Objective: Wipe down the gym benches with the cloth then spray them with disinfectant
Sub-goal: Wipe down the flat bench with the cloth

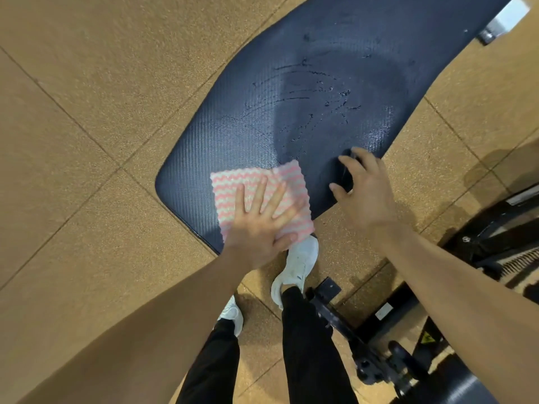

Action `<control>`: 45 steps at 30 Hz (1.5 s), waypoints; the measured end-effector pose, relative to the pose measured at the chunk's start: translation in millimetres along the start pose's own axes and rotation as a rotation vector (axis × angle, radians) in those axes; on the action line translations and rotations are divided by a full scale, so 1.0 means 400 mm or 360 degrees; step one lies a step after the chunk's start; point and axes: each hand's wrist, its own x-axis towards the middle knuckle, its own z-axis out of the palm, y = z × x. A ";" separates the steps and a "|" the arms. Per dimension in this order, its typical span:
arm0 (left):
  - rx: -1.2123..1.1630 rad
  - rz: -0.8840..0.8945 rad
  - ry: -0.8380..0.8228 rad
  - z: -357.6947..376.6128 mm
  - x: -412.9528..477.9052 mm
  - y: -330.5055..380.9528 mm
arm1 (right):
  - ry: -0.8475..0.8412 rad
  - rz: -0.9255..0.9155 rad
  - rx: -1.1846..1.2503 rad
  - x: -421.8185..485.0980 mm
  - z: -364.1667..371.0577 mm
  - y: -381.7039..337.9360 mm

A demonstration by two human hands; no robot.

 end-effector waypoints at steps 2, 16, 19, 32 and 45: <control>0.0029 0.0044 0.0029 0.003 0.000 0.005 | 0.0023 0.0012 -0.0030 0.024 -0.009 0.017; -0.0407 -0.0999 0.0002 -0.192 0.331 -0.170 | -0.0176 0.0129 -0.0064 0.096 -0.044 0.125; -0.0299 -0.0852 0.0006 -0.179 0.352 -0.125 | -0.0205 0.0100 -0.0029 0.102 -0.057 0.137; 0.0172 0.0325 -0.0113 -0.098 0.307 0.088 | -0.0261 -0.0047 0.0210 0.132 -0.121 0.204; -0.0070 -0.0509 -0.0043 -0.239 0.512 -0.191 | -0.0186 0.0254 0.0049 0.254 -0.180 0.158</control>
